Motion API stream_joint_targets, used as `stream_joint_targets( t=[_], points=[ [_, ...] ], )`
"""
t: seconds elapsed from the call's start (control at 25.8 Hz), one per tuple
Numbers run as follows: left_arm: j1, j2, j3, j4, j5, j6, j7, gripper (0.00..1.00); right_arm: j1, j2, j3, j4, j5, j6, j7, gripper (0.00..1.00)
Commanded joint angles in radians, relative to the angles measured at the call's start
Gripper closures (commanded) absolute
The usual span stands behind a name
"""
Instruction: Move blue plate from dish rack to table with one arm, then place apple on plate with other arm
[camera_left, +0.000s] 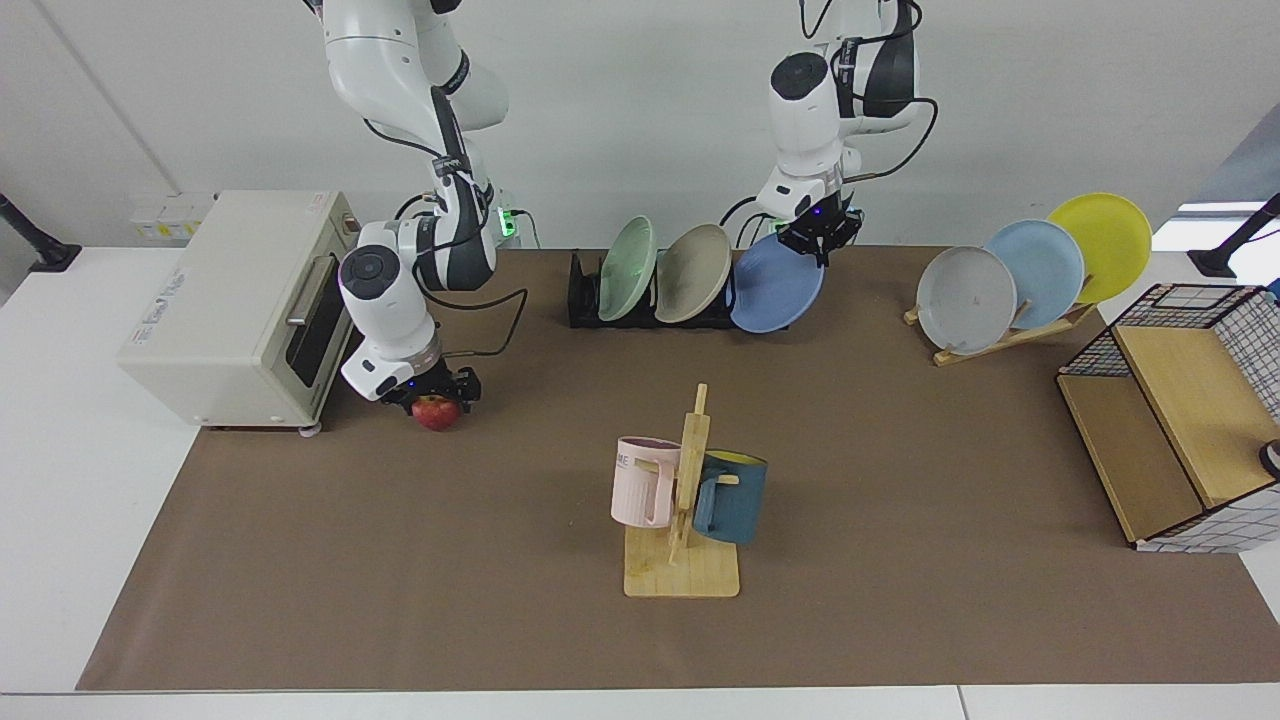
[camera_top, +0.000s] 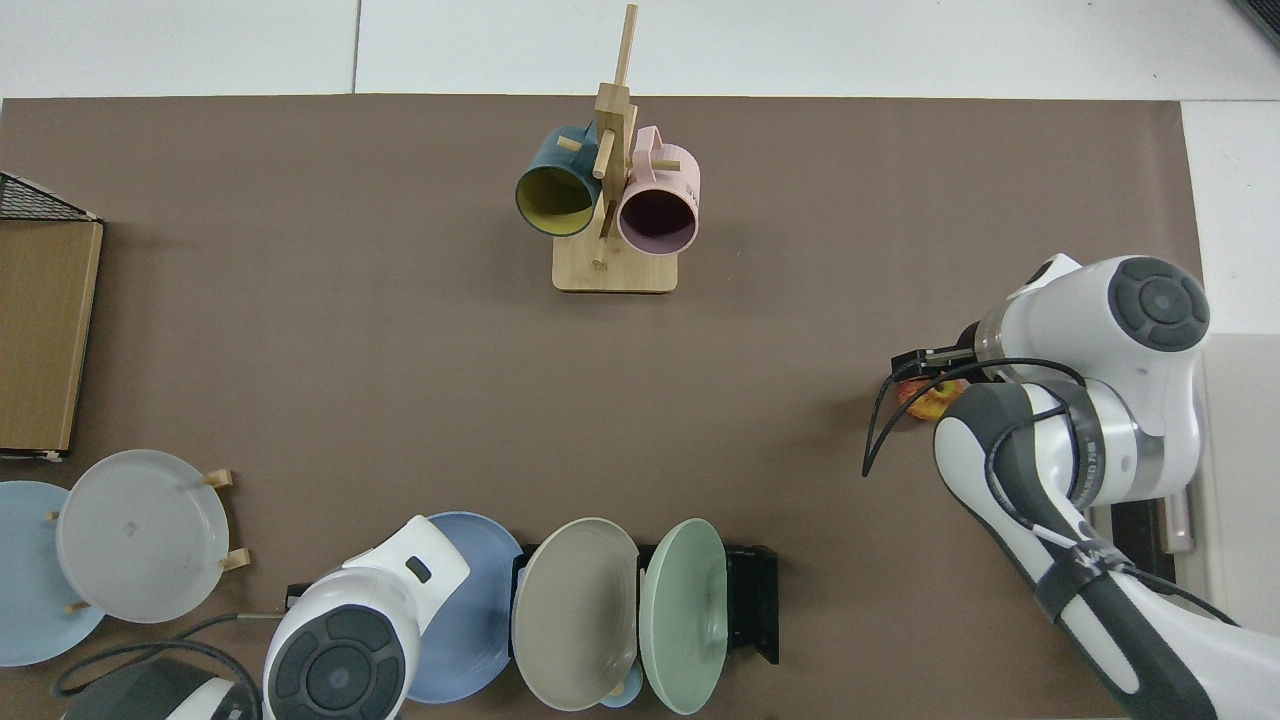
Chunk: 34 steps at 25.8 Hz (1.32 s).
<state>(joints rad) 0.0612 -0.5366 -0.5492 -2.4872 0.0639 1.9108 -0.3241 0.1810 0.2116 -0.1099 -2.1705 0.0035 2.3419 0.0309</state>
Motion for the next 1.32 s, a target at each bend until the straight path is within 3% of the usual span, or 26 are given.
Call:
stream_joint_targets(
  t=[0.0,0.04,0.27,0.5,0.58,0.89,1.12,1.28],
  points=[
    [0.011,-0.002,-0.014,0.158,0.115,-0.151,-0.044,1.00,-0.008,-0.008,0.003,-0.012,-0.008,0.014,0.009,0.93],
    [0.012,0.000,-0.014,0.187,0.137,-0.173,-0.042,1.00,-0.008,-0.009,0.003,-0.012,-0.008,0.013,0.009,1.00],
    [0.037,0.067,0.003,0.338,0.269,-0.259,-0.033,1.00,-0.005,-0.035,0.003,0.009,-0.008,-0.001,0.014,1.00],
    [0.046,0.220,0.100,0.467,0.258,-0.233,-0.074,1.00,-0.003,-0.067,0.003,0.058,-0.008,-0.082,0.014,1.00],
    [0.040,0.285,0.150,0.517,0.202,-0.205,-0.122,1.00,-0.003,-0.080,0.003,0.073,-0.008,-0.101,0.012,1.00],
    [0.040,0.356,0.167,0.447,-0.082,0.062,-0.262,1.00,0.002,-0.112,0.003,0.138,-0.008,-0.183,0.012,1.00],
    [0.029,0.460,0.144,0.418,-0.125,0.197,-0.279,1.00,0.026,-0.116,0.003,0.175,-0.007,-0.224,0.021,1.00],
    [0.009,0.575,0.095,0.401,-0.150,0.301,-0.315,1.00,0.029,-0.120,0.003,0.175,-0.007,-0.224,0.021,1.00]
  ],
)
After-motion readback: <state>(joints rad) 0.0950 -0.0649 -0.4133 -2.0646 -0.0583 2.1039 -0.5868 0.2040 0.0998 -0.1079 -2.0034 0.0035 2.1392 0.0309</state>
